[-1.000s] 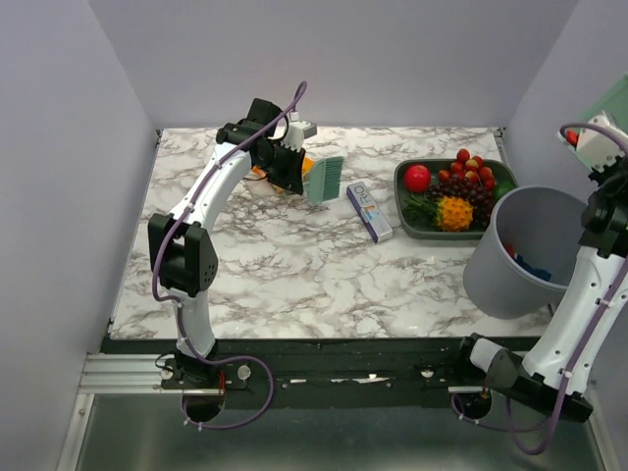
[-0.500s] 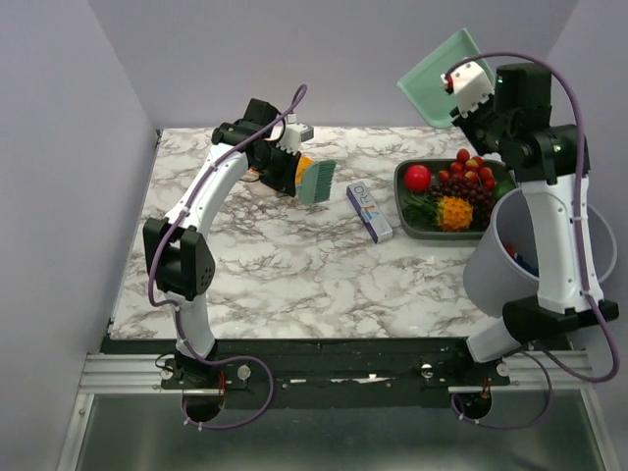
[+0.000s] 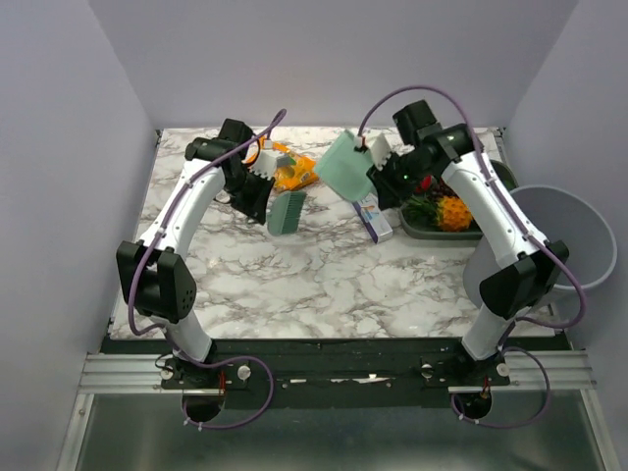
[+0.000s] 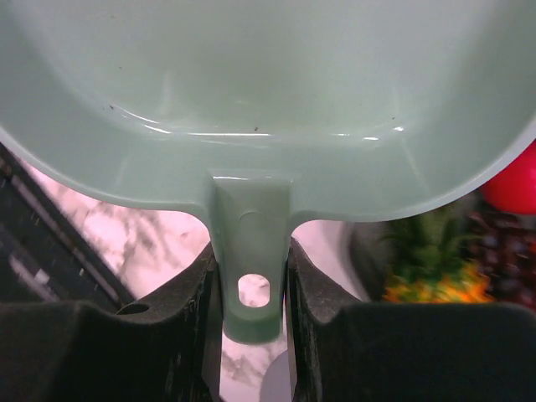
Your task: Sweep away the paper scraps from the table
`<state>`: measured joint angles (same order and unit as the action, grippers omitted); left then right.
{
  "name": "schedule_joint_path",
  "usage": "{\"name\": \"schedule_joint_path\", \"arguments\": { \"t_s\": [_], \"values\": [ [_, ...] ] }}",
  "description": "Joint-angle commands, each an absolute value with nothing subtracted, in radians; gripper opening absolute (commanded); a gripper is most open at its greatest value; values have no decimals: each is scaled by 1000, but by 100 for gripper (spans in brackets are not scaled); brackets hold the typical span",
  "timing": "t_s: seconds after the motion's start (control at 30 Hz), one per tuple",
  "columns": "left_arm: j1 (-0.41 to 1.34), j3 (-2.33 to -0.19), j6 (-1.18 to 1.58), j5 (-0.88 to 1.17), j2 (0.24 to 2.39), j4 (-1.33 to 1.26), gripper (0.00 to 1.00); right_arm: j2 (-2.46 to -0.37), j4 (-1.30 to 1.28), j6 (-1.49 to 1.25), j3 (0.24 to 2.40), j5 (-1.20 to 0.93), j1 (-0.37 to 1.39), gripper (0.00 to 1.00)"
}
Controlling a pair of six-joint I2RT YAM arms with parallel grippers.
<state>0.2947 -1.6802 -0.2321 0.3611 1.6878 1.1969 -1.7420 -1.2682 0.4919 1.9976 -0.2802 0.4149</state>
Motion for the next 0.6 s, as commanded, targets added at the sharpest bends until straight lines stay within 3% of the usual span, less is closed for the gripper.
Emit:
{"name": "schedule_joint_path", "arguments": {
  "t_s": [0.0, 0.2, 0.57],
  "values": [
    [161, -1675, -253, 493, 1719, 1324, 0, -1735, -1246, 577, 1809, -399, 451, 1],
    [26, -1638, -238, 584, 1770, 1332, 0, -1733, -1160, 647, 1587, -385, 486, 1],
    [-97, -1526, -193, 730, 1908, 1316, 0, -1787, -1060, 646, 1366, -322, 620, 1]
  ]
}}
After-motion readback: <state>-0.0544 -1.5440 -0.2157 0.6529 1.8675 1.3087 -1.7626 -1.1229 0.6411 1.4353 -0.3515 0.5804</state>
